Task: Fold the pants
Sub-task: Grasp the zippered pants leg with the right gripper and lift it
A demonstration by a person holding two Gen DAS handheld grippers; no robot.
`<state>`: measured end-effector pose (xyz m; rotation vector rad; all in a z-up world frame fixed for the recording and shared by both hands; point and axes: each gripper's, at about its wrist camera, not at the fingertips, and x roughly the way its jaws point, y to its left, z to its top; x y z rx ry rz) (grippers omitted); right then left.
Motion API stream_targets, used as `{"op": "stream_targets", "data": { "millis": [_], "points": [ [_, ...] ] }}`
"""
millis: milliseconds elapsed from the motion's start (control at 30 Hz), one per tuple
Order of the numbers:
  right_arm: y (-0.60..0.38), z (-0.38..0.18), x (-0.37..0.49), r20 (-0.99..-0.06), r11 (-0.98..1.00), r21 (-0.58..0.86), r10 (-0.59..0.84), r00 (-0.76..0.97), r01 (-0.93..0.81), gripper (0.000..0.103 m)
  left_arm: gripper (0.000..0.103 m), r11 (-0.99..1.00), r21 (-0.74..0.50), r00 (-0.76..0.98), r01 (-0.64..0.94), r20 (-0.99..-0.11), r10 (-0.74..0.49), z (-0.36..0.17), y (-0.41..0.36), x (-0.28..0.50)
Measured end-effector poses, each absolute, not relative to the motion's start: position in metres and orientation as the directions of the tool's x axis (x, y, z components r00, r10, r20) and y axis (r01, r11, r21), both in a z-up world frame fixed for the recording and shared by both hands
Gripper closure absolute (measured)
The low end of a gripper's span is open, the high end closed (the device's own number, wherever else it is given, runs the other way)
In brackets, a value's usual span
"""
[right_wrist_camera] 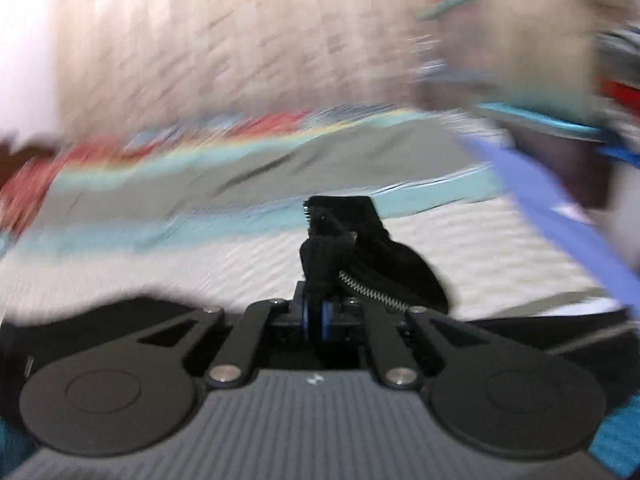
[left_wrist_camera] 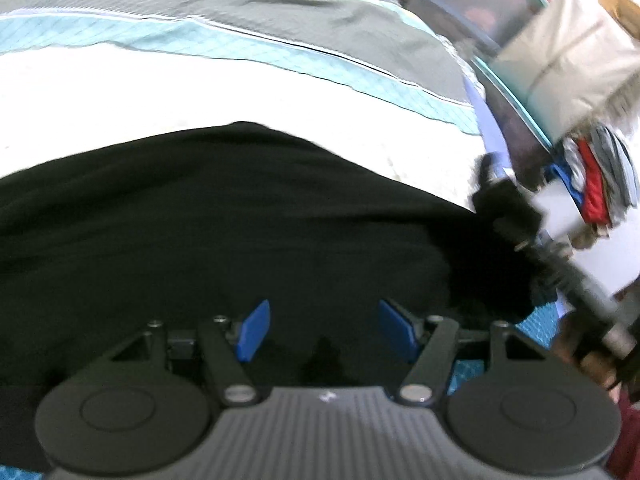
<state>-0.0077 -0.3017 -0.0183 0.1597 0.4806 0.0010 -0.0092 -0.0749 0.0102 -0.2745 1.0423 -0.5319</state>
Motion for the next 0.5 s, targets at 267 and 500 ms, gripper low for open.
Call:
{"op": "stream_targets", "data": {
  "millis": [267,500],
  "points": [
    [-0.274,-0.052,0.006,-0.645,0.982,0.171,0.174,0.744,-0.081,0.083,0.041,0.852,-0.477,0.408,0.214,-0.749,-0.522,0.002,-0.042,-0.012],
    [-0.332,-0.022,-0.042,-0.540,0.929,0.366,0.265,0.799,-0.061,0.049,0.041,0.842,-0.488,0.388,0.230,-0.747,-0.539,-0.004,-0.050,-0.012]
  ]
}}
